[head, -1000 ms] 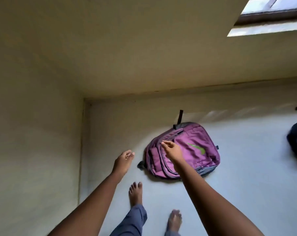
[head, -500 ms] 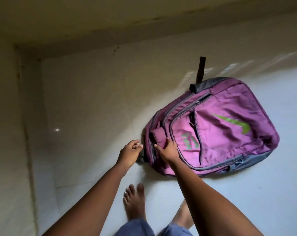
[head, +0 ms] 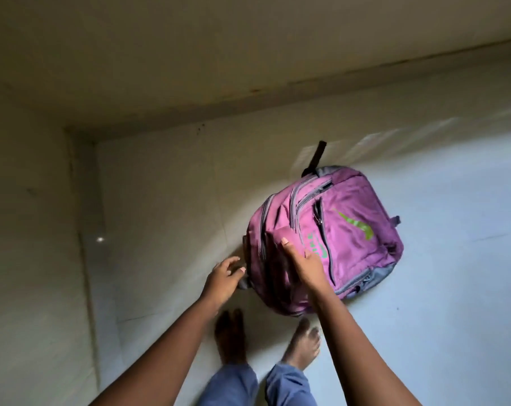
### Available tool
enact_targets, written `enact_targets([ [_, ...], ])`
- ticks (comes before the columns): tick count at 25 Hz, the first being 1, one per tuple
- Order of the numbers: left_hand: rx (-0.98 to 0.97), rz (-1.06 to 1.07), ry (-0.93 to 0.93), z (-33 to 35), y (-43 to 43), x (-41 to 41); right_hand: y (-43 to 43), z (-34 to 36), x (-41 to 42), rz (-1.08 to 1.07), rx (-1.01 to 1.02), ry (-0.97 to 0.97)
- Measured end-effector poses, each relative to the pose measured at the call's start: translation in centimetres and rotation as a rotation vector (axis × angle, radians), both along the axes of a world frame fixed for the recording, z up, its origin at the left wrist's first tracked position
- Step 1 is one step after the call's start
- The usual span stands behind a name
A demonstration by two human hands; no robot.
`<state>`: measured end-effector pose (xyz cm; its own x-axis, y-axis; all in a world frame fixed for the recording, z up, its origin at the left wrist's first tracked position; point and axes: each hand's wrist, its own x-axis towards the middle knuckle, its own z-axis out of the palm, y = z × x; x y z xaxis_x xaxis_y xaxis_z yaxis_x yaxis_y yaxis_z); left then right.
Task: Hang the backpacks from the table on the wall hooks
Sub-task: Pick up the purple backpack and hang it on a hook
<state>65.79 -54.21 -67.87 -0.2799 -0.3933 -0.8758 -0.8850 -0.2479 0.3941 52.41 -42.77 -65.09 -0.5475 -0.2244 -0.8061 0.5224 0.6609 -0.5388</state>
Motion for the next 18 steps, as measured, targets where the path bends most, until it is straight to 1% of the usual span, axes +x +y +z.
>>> enact_targets([
  [2,-0.076,-0.017,0.023,5.4,0.5,-0.7,0.0,6.2,-1.5,-0.008,-0.051,0.002],
  [4,-0.168,-0.119,0.016,11.9,0.8,-1.0,0.3,12.7,-2.4,0.024,-0.033,-0.001],
  [6,-0.133,-0.135,0.024,17.9,1.6,-0.2,1.2,18.8,-2.3,0.034,-0.028,-0.027],
  [8,-0.060,0.026,0.086,23.1,2.3,0.8,2.3,23.8,-1.6,0.032,-0.048,-0.053],
  [10,-0.066,0.191,0.161,27.5,2.9,2.0,3.2,27.9,-0.3,0.039,-0.101,-0.087],
  [14,0.051,0.437,0.366,37.5,3.4,4.0,3.5,33.9,4.1,0.147,-0.129,-0.095],
  [16,0.067,0.433,0.448,40.9,3.2,4.8,3.2,36.3,6.6,0.220,-0.166,-0.029],
  [18,-0.034,0.317,0.480,43.2,2.6,5.5,3.0,39.0,8.4,0.323,-0.222,0.090],
])
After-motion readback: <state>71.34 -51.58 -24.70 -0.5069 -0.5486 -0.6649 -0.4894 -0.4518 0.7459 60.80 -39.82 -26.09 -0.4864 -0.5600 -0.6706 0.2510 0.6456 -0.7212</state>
